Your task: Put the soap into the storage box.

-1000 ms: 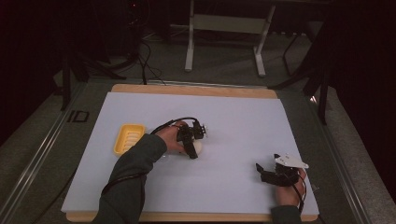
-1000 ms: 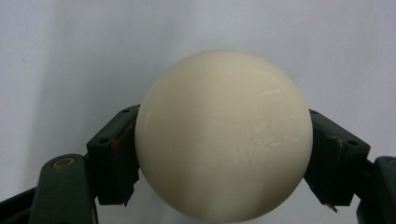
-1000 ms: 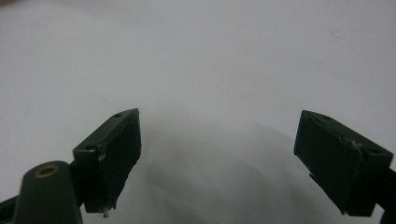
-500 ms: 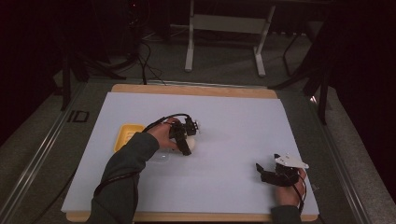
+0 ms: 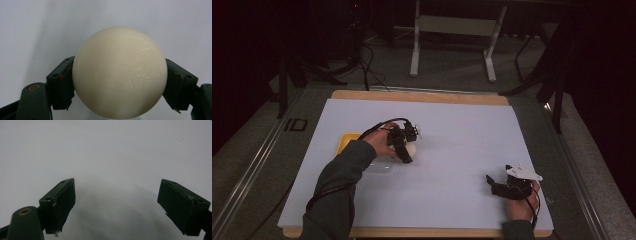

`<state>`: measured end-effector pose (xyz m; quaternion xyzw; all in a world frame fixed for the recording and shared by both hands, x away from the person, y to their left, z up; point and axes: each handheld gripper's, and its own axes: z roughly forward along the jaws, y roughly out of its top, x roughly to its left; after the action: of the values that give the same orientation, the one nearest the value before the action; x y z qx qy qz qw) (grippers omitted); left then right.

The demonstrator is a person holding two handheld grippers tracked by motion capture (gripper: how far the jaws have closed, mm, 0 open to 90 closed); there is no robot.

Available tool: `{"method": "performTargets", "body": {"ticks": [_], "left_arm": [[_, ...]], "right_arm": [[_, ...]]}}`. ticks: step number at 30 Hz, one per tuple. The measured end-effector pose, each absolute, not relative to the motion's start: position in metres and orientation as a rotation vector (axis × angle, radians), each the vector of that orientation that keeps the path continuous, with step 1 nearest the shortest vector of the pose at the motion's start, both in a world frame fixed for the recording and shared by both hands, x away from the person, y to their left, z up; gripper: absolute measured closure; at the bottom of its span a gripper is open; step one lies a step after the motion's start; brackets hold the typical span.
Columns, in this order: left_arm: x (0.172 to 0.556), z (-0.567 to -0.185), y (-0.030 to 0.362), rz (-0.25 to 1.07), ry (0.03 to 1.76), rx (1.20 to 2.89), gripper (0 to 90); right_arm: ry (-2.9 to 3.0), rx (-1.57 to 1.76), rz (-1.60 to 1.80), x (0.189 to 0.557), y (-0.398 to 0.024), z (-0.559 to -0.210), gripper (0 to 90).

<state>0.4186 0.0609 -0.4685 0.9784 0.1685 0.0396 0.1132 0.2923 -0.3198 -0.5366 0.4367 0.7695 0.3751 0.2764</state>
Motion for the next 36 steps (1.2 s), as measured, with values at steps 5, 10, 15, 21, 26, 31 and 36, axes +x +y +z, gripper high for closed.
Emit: {"method": "performTargets", "body": {"ticks": [5,10,15,21,26,31,36], "left_arm": [[0.419,-0.464,0.067,0.126,0.517,2.857,23.1],[0.42,-0.458,0.071,0.134,0.525,2.84,23.1],[0.42,-0.455,0.075,0.135,0.543,2.833,23.1],[0.421,-0.452,0.08,0.141,0.554,2.839,23.1],[0.421,-0.45,0.086,0.147,0.586,2.827,23.1],[0.422,-0.449,0.091,0.163,0.589,2.827,23.1],[0.422,-0.448,0.096,0.172,0.611,2.818,23.1]], "right_arm": [[2.068,1.172,1.007,0.292,-0.32,-0.537,14.9],[2.067,1.173,1.007,0.292,-0.32,-0.537,14.8],[2.067,1.173,1.007,0.292,-0.32,-0.537,14.8],[2.067,1.171,1.007,0.292,-0.32,-0.537,14.8],[2.067,1.171,1.006,0.292,-0.32,-0.537,14.8],[2.067,1.169,1.005,0.292,-0.32,-0.537,14.8],[2.068,1.168,1.002,0.292,-0.319,-0.537,14.9]]}}
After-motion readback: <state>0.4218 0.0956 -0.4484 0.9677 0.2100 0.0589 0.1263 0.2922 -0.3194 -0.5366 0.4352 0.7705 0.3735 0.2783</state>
